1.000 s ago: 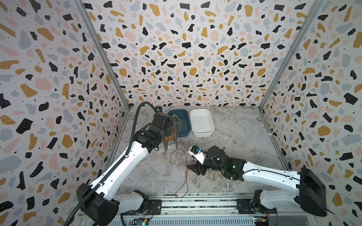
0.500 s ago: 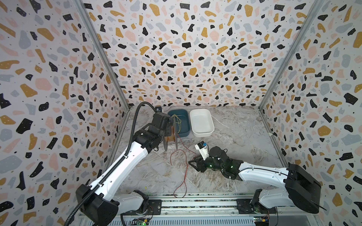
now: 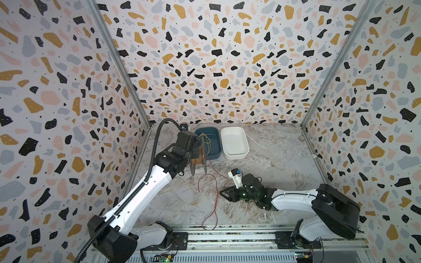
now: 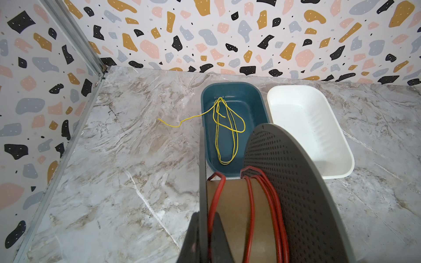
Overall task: Wrap the cables
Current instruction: 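Release the cable and move the right gripper down toward the table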
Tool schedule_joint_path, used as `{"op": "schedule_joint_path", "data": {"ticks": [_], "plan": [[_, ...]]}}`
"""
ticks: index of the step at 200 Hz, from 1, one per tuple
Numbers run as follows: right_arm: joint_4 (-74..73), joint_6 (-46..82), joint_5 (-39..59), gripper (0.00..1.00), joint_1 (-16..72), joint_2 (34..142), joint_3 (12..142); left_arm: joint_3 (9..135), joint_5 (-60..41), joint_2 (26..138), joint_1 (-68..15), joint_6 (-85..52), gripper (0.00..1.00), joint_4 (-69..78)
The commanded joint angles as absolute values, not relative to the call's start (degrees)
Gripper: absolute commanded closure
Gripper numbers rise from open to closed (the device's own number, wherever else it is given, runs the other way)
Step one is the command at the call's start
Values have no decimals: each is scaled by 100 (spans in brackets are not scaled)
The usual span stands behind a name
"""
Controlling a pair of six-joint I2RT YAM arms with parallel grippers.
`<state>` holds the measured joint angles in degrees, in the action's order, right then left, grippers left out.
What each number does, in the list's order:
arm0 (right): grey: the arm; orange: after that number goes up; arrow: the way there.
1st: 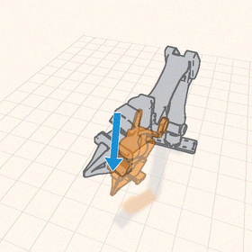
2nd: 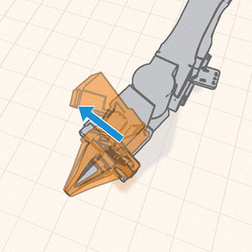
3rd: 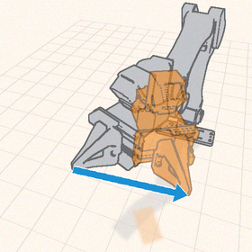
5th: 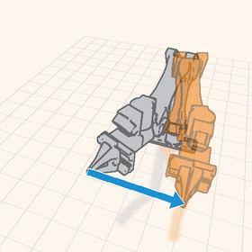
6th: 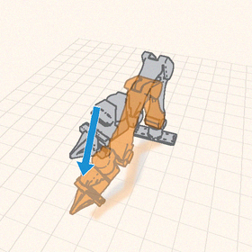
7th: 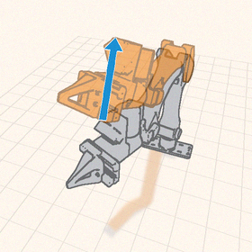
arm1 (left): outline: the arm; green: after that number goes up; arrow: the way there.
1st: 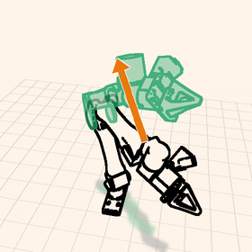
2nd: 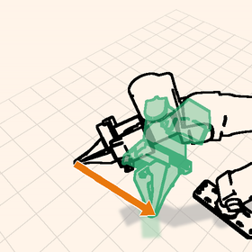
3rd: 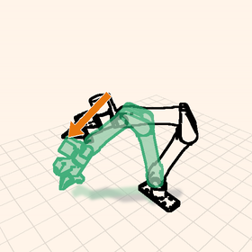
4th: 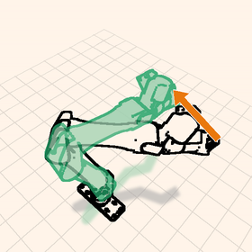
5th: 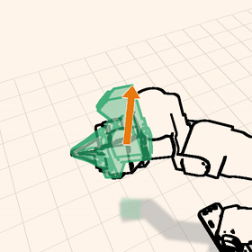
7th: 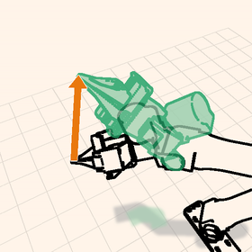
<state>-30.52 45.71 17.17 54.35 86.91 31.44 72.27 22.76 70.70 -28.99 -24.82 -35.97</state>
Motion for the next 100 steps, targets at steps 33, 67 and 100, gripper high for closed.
{"op": "schedule_joint_path", "data": {"ticks": [33,67,100], "plan": [[-4045,4970,1917,59,5368,9418,3235,7423,2243,6917,-2910,-2524,100,-3147],[-4249,5044,1942,61,5360,9786,3458,7401,2246,6899,-2912,-2523,100,-3153],[-4350,5079,1914,66,5344,10027,3601,7399,2239,6884,-2910,-2522,100,-3164]]}}
